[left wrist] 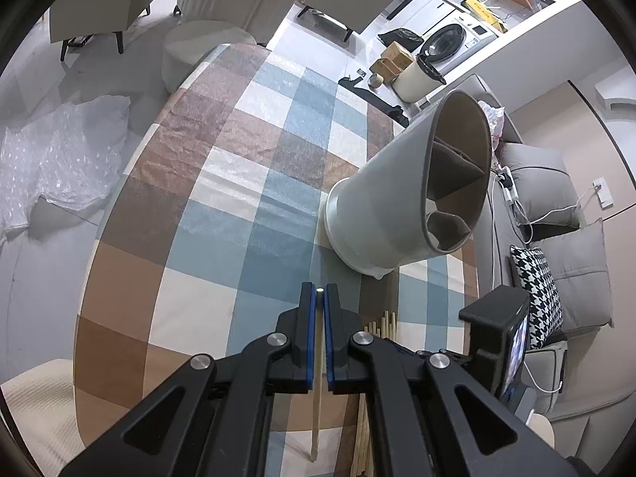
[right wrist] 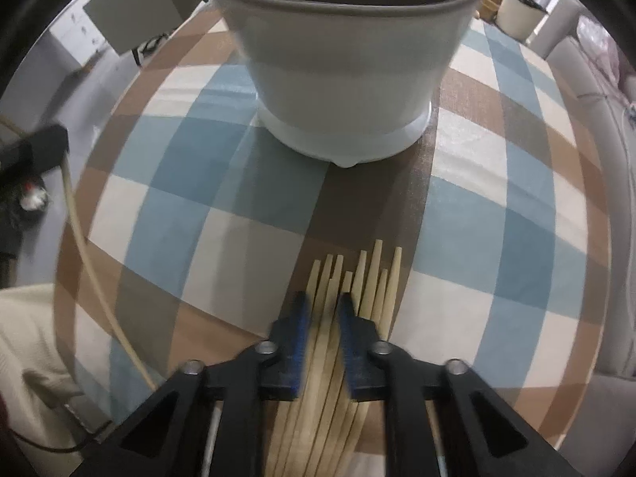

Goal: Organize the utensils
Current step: 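Lift the chopstick with the left tool while the right tool grasps another chopstick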

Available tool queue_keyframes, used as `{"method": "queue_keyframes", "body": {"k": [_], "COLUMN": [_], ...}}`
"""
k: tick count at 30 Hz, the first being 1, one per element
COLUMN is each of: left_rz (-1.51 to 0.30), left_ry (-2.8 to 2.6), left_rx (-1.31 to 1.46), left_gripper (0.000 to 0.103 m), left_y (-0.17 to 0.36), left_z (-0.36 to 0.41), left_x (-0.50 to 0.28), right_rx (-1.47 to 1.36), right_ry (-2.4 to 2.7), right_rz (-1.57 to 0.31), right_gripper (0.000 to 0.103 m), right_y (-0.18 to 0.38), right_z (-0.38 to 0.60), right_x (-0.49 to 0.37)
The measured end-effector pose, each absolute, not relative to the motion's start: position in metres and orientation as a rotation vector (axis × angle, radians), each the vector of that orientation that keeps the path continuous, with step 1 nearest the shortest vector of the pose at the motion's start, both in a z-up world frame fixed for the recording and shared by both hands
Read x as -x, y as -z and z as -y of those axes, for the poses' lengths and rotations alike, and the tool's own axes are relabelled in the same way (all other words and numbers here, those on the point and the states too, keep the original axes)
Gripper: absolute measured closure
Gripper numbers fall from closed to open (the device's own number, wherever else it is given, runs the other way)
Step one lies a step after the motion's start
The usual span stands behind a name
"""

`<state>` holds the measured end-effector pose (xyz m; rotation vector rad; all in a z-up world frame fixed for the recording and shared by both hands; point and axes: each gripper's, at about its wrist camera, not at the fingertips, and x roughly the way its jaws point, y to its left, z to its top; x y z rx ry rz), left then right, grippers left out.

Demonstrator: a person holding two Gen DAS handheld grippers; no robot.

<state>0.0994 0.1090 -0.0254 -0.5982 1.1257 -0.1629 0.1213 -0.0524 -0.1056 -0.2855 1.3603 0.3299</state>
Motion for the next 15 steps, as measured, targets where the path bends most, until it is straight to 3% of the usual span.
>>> {"method": "queue_keyframes", "body": {"k": [2,15], "left_rz": [-1.125,-1.123], "left_ry": [0.162,0.183], "left_rx": [0.599,0.533], "left_gripper": [0.103,0.103], "left_y": [0.025,0.016], "left_z": [-0.109,-0.092], "left_x": [-0.1,-0.102], "right_rx": [0.301,-0.023], "right_ry": [-0.33,-0.357], "right_rz": [-1.344,-1.199], "right_gripper": [0.1,0.1], "right_y": [0.105,0.066], "right_z": [0.049,0.102], "right_x": [-0.118,-0.098]}}
